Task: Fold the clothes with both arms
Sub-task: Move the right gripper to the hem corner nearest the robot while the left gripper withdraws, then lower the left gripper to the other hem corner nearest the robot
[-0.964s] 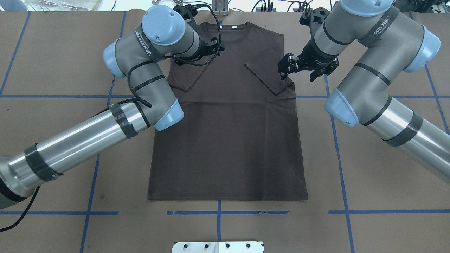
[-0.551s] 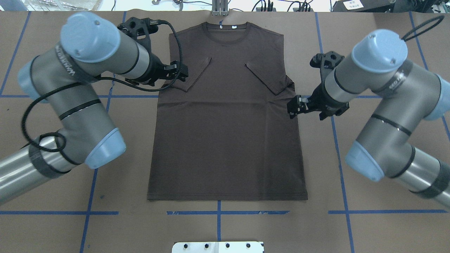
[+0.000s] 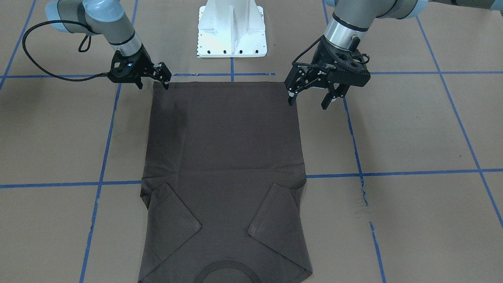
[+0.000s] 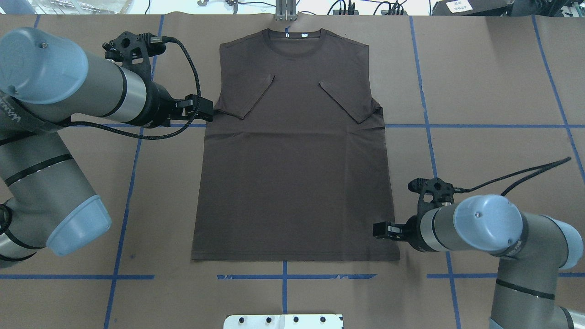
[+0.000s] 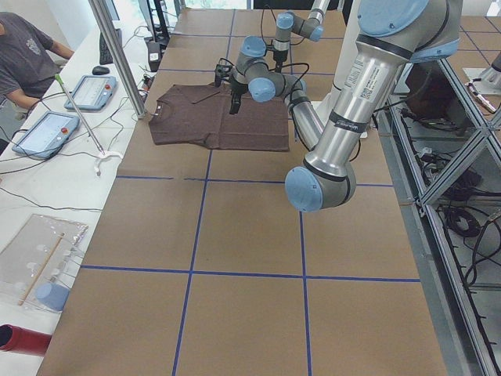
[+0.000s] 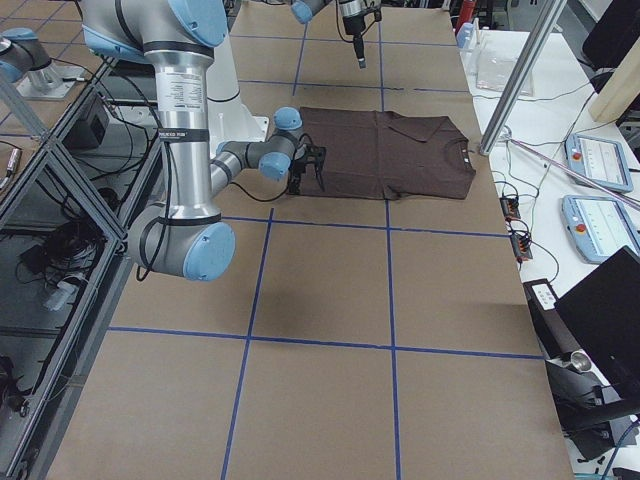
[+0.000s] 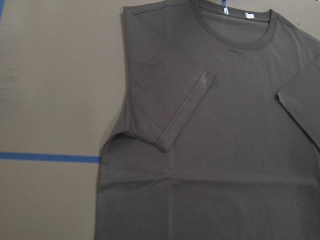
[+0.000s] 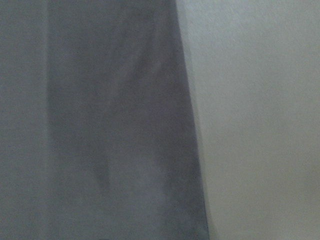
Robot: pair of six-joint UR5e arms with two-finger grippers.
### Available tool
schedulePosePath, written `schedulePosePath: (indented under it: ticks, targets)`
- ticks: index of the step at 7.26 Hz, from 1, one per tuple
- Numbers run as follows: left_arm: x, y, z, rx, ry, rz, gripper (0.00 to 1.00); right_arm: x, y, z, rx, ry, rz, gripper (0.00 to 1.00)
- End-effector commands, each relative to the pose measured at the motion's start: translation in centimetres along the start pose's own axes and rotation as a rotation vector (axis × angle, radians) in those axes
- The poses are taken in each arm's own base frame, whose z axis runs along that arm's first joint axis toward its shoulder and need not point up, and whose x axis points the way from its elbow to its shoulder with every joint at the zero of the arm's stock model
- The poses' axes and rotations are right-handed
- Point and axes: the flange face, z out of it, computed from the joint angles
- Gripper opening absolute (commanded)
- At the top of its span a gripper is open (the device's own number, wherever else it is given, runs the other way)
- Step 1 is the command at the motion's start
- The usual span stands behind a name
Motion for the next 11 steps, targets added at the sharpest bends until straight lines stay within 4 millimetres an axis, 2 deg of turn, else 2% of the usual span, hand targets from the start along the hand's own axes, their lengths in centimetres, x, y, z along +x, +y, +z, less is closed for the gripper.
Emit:
schedulePosePath:
  ticks: [1,5,7,9,10,11]
  targets:
    - [-0.1,0.1,-0.3,0.001,0.003,-0.002,1.00,1.3,2.2,1.3,-0.001,0.027,-0.001,1.00]
    - [-0.3,0.0,-0.3,0.003,0.000,-0.005,1.00,0.4,2.7,1.5,-0.010,0.020,-0.007,0.97]
    - [-0.3,0.0,-0.2,0.003,-0.002,-0.004,1.00,0.4,3.2,1.9,-0.019,0.026,-0.014,0.76]
    - [-0.3,0.0,-0.2,0.001,-0.001,-0.004,1.00,0.5,3.4,2.4,-0.027,0.035,-0.017,0.74]
    - [-0.3,0.0,-0.2,0.001,-0.001,-0.004,1.00,0.4,3.5,2.5,-0.028,0.034,-0.017,0.52]
    - [-0.3,0.0,-0.2,0.001,-0.001,-0.004,1.00,0.4,3.4,2.4,-0.033,0.033,-0.017,0.14]
